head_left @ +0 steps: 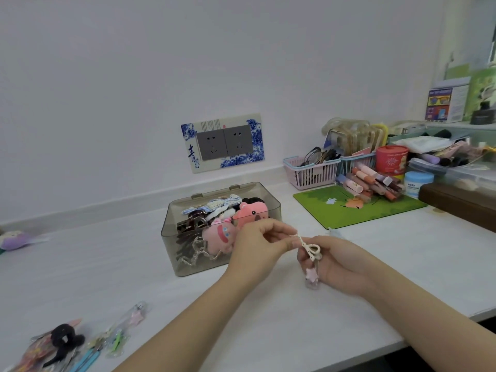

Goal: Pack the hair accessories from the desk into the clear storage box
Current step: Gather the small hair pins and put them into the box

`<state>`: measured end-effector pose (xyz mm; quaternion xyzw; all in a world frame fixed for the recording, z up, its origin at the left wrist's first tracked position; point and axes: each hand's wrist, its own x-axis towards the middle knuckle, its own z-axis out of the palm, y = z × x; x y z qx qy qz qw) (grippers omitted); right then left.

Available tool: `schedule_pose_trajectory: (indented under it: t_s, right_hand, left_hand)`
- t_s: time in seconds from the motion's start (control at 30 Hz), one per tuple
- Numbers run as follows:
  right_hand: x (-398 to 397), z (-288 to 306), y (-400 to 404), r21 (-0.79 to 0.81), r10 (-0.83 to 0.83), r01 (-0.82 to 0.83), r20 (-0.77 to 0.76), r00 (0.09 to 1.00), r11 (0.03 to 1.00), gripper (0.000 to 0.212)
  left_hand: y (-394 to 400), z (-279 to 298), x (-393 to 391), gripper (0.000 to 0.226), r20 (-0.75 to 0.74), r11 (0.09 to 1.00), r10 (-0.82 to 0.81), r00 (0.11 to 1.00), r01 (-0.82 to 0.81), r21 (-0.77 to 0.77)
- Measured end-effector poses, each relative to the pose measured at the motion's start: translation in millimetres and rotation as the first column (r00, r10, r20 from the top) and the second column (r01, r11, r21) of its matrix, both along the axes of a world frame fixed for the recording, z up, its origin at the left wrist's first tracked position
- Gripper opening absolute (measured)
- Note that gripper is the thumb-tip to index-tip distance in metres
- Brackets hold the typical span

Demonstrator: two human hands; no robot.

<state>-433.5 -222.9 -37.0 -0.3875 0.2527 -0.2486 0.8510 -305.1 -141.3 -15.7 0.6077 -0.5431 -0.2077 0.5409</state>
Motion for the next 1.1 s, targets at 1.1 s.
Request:
schedule_pose_trajectory:
  t_s: [1.1]
  right_hand:
    - [-27, 1, -41, 0.18, -0.191, 0.156, 0.196, 0.962, 0.971, 0.009]
  left_hand:
    - [-44, -11, -12, 0.028, 0.136, 0.998, 0.068, 0.988, -0.068, -0.005]
